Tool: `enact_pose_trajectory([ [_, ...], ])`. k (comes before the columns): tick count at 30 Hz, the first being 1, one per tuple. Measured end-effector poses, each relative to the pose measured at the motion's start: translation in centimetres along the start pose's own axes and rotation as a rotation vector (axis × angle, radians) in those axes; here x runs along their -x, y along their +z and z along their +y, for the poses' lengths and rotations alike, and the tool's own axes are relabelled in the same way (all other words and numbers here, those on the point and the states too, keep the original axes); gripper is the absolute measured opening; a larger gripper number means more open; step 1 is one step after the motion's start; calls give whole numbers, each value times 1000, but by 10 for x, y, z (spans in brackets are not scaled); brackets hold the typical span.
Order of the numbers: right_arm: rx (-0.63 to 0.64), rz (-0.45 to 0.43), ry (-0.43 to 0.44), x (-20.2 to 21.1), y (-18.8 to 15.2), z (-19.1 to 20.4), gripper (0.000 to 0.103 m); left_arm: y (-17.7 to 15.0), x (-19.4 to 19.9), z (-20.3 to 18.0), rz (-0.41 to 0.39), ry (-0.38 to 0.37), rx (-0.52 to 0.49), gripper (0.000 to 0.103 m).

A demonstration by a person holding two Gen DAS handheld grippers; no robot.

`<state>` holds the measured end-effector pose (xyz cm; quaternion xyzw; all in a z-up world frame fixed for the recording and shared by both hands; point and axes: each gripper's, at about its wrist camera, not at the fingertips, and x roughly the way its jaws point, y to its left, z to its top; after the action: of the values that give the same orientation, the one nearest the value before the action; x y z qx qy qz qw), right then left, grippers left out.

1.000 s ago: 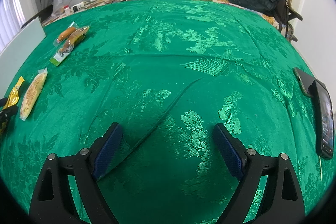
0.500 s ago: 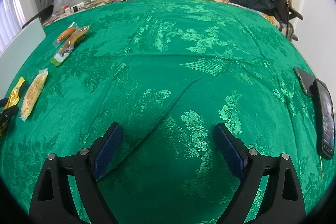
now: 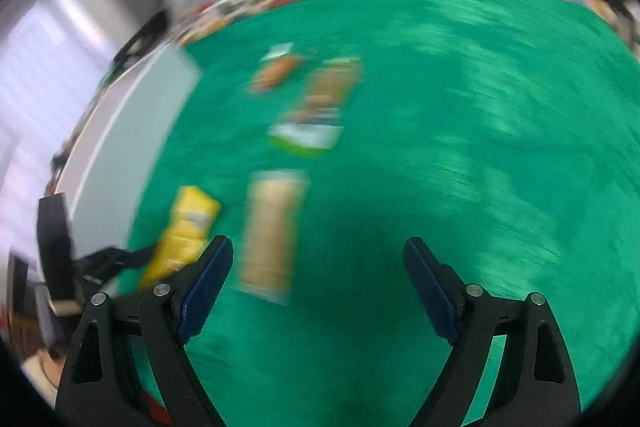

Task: Organize snacks
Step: 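Grasp the clear stick snack with the right tool while the left tool holds the yellow packet, then carry both snacks over the white box and open both tools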

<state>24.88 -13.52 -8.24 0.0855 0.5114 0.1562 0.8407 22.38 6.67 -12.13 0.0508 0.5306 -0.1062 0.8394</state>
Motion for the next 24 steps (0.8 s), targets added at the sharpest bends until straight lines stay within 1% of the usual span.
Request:
enact_pose_trajectory([
  [2,19,51,-34,-21,4,20,88,-12,13,14,-16,-32,79,47],
  [5,69,102,-93,-47,3,44,88,-27,32,24,-36,-59,142,47],
  [8,123,152,-143,-63,-5,57,88,-39,47,23,-50,-76,152,47],
  [10,143,168,-166,-68,-10,60,85,-45,58,21,-57,-94,147,47],
  [11,157,169,-183,-68,-13,62,74,-47,62,19,-61,-102,144,47],
  [12,190,154,-224,-66,-16,64,52,-49,65,19,-64,-109,143,47],
  [13,205,148,-236,-64,-18,62,37,-51,70,17,-69,-120,142,47],
  [14,199,150,-220,-61,-18,60,26,-53,78,16,-80,-136,145,47],
  [15,175,152,-194,-58,-19,56,23,-54,83,17,-87,-146,148,47],
  [17,129,138,-146,-47,-19,49,22,-54,98,21,-113,-177,163,47],
  [20,38,74,12,-17,-20,36,22,-53,125,33,-164,-214,194,47],
  [21,1,53,77,-5,-20,31,22,-52,133,39,-182,-221,204,47],
  [23,-35,29,145,11,-19,29,22,-51,155,54,-224,-233,233,47],
  [24,-40,24,159,14,-16,33,22,-51,162,60,-238,-237,244,47],
])
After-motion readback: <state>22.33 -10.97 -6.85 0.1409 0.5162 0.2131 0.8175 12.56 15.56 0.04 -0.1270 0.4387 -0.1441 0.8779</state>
